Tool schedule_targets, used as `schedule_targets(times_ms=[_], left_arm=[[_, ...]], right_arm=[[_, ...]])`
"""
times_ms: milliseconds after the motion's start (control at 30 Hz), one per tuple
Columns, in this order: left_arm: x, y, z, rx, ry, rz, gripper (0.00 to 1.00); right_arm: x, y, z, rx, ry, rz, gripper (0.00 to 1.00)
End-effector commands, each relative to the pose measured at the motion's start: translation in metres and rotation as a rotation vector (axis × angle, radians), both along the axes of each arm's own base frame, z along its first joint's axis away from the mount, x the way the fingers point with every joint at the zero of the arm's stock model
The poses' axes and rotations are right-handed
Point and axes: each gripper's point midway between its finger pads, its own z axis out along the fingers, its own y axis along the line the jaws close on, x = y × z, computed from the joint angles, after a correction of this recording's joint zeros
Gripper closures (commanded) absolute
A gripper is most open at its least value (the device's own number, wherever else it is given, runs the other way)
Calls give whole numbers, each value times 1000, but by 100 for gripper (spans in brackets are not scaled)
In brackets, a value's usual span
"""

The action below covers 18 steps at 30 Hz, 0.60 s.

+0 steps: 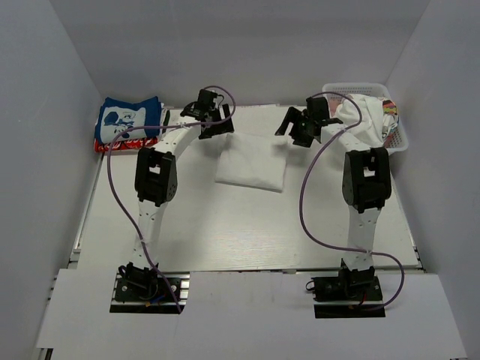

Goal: Fold and stack the t-shirts

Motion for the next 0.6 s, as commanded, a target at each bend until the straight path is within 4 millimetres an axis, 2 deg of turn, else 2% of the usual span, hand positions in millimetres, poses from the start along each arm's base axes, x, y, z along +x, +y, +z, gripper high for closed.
schedule_targets(times_ms=[0, 33, 67, 133, 167, 233, 300, 333, 367, 400, 433, 500, 533, 567], left_arm=[[-21, -5, 22, 44, -53, -138, 0], [-27, -4, 12, 58, -33, -165, 0], [-36, -2, 3, 68, -9, -190, 0], [-45, -6, -7, 70, 10, -265, 0], [-56, -14, -16, 60, 34, -315, 0], [-60, -15, -21, 60, 29, -348, 0], [-72, -17, -34, 42, 64, -384, 0], [-70, -20, -32, 31, 52, -391, 0], [-74, -18, -48, 42, 85, -398, 2], [-77, -17, -54, 46, 105, -398, 6], [-82, -20, -60, 50, 124, -408, 15], [-84, -19, -66, 60, 138, -418, 23], [-98, -20, -77, 68, 178, -431, 27], [-100, -14, -79, 94, 184, -414, 34]], right_arm=[[-11, 2, 41, -14, -124, 73, 10], [-20, 1, 48, -11, -142, 81, 10], [-29, -2, 38, -23, -125, 95, 10], [-41, -5, 42, -30, -131, 96, 10], [-49, -8, 35, -41, -114, 102, 10], [-60, -10, 32, -49, -108, 105, 10], [-68, -12, 34, -51, -109, 107, 10], [-73, -14, 28, -50, -92, 105, 10], [-78, -16, 28, -51, -89, 104, 10], [-79, -15, 28, -49, -92, 104, 10], [-85, -16, 20, -52, -70, 104, 10], [-87, -18, 25, -51, -82, 101, 10], [-91, -19, 22, -55, -73, 97, 10], [-92, -22, 24, -61, -79, 86, 10]])
